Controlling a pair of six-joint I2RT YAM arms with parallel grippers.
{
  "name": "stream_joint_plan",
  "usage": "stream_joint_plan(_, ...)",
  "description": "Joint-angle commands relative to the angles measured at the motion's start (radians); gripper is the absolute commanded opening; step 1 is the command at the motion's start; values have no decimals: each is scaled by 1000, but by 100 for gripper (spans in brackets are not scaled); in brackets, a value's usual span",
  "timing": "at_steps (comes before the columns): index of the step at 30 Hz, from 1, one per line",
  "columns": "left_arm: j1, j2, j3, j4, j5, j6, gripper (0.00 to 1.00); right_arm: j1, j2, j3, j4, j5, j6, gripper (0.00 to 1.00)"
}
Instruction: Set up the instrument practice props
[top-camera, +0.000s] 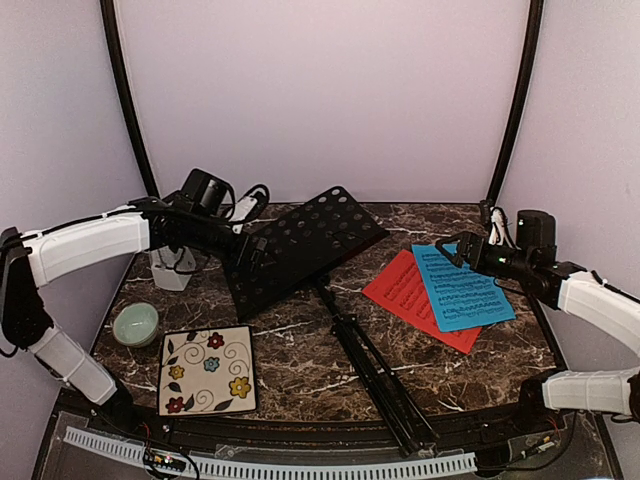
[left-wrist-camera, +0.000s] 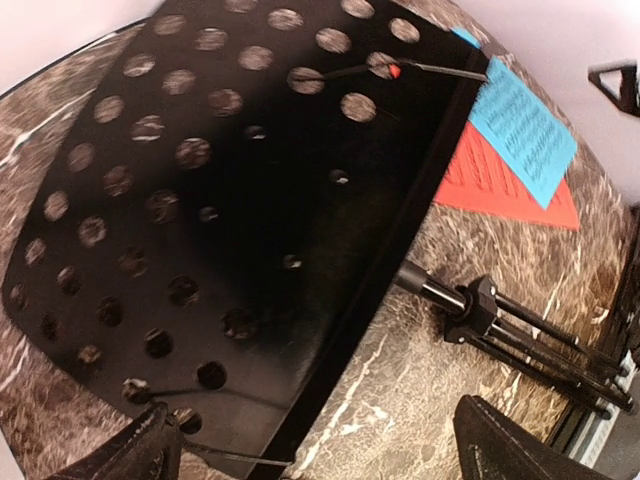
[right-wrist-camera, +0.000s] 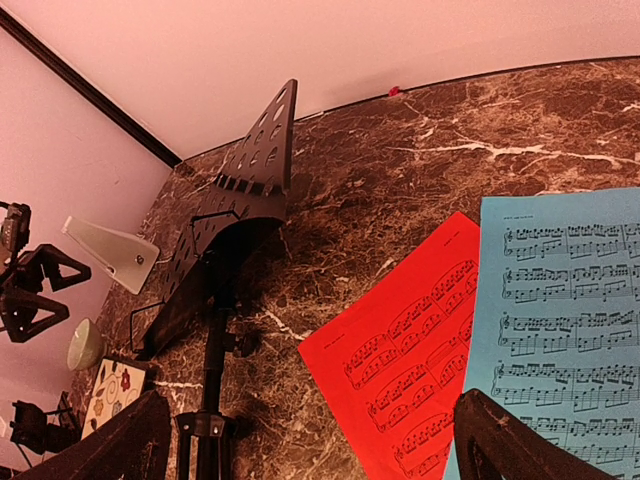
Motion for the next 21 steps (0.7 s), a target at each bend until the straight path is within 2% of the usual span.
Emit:
stream_joint_plan(1, -82, 61, 68, -67, -55, 117, 94, -3, 8, 4, 26, -9, -14, 99)
stream_joint_plan(5, -140, 125, 96, -52, -52, 180, 92, -3, 10, 3, 26, -10, -17, 99)
stream_joint_plan(9, -168, 212, 137, -54, -41, 229, 81, -3, 16, 0, 20, -6, -20, 99)
stream_joint_plan(16, -172, 288, 154, 36, -60, 264, 70, -3, 11, -7, 26, -24, -20, 99)
stream_joint_plan(21, -173, 365, 210, 15, -93, 290, 60, -3, 13, -8, 29, -22, -23, 99)
